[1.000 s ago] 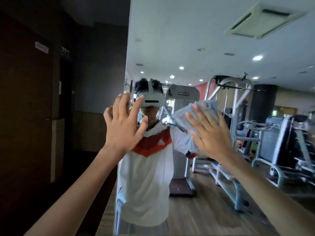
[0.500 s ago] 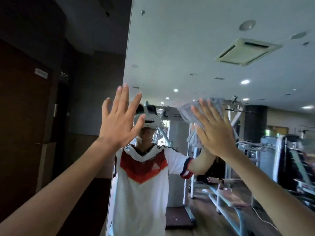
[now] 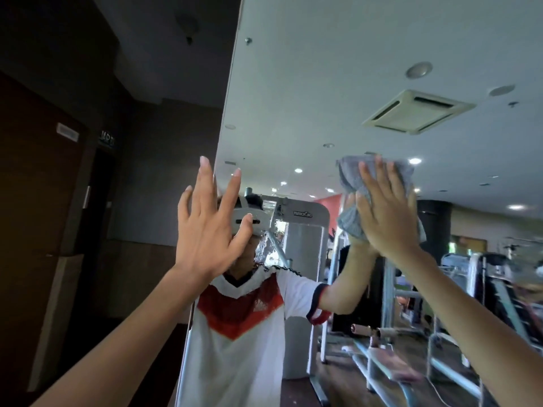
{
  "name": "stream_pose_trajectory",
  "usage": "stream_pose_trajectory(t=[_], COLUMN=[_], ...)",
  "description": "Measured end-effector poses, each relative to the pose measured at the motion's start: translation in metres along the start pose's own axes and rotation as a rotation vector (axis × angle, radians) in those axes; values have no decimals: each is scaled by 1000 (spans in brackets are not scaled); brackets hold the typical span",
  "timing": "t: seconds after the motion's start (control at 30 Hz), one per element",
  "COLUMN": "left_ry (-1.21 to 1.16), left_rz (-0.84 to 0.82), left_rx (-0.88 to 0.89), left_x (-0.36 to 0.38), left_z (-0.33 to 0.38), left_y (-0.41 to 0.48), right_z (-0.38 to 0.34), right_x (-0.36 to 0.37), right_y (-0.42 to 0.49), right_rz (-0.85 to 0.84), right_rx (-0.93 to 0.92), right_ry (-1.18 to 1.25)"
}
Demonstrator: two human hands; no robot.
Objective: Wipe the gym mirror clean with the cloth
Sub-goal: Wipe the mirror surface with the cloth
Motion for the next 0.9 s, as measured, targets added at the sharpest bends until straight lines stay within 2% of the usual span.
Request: stream_pose_trajectory(t=[0.07,0.1,0.13,0.23,0.27,0.33,0.43,0.5,0.53,0.57,0.63,0.7,0.73,0.8,0.9], left_ry=[-7,-9,-6,-10,-21,-31,13,34,38,44,47,37,27,8,13], left_rz=[-9,-17,-25,-35,-38,-38,-21,-13,-11,-9,-19,-34,-36,-29,-25], left_rx=[-26,-41,-52,-67,-76,-94,-149,-200,-216,-226,-240,-258,-266,-280,-272], left_x=[0,0,1,2,2,2,2,2,2,2,3,3,2,1,1], left_z=[-3,-4,-6,-7,-7,-5,-8,-12,-13,-14,-14,-13,-12,-11,-10], left_y=[-1,-1,-2,-4,-5,-6,-7,-8,-8,-8,-8,-8,-9,-9,-10], right_z=[-18,-34,-51,-67,-57,-28,-5,-24,-44,-68,-104,-106,-96,-72,-56], right_x=[2,4,6,11,11,10,4,6,9,11,19,24,22,19,15], right_y=[14,11,2,-36,-33,0,82,125,136,139,126,107,106,125,175], right_rz=[22,24,18,-72,-92,-90,-7,27,37,34,-42,-169,-214,-232,-140], right_rx=[139,97,-19,-519,-582,-477,-49,165,165,86,-238,-561,-657,-689,-417], right_ry=[30,48,58,-19,-26,-3,36,53,54,50,23,27,49,63,74])
Point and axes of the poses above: each hand's wrist, its own y-axis towards the middle knuckle, its own x-axis out of the palm, z = x × y, the point moved 6 cm from there along y, towards the middle knuckle, and after that the axes turned 5 degrees about z, right-handed, at the moved point
